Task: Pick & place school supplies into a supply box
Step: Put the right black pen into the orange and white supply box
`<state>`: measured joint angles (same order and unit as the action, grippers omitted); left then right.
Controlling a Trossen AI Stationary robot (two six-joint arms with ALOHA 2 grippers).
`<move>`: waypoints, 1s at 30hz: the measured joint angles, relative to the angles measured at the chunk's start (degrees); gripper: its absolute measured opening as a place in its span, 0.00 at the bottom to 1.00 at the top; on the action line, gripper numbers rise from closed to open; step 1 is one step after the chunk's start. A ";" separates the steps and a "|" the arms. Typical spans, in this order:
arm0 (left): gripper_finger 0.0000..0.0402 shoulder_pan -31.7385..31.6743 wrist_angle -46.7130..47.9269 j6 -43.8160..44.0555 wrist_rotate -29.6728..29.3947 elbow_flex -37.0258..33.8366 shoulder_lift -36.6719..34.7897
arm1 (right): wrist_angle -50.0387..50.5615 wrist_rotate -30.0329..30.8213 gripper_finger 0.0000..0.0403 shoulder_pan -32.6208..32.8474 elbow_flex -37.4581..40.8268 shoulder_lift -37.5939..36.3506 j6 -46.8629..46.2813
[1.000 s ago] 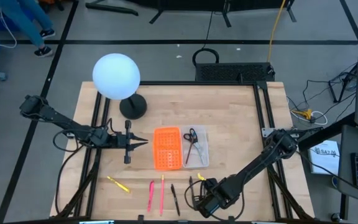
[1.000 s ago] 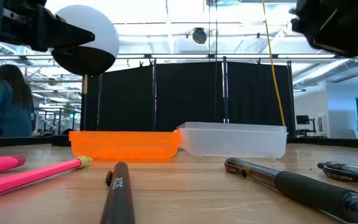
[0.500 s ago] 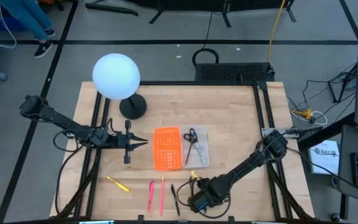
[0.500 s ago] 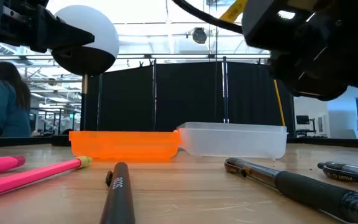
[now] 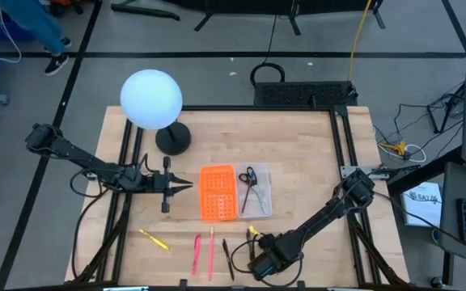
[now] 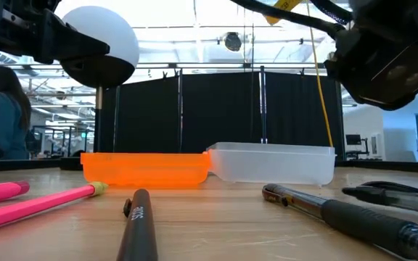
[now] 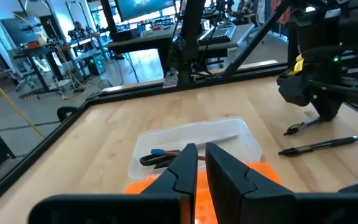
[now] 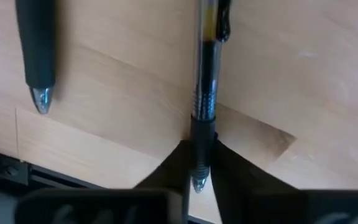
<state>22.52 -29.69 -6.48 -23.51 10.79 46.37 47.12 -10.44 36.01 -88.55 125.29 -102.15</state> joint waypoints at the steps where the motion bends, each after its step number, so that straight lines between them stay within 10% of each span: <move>1: 0.10 0.00 0.03 0.46 0.00 0.00 0.00 | -0.03 0.34 0.08 0.00 0.00 0.00 0.74; 30: 0.10 0.00 2.61 5.10 1.14 0.00 0.00 | -4.05 25.71 0.05 -6.40 0.22 -18.23 12.88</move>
<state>22.52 -27.07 -1.39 -22.37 10.79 46.37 43.07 15.27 29.61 -88.33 107.07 -89.27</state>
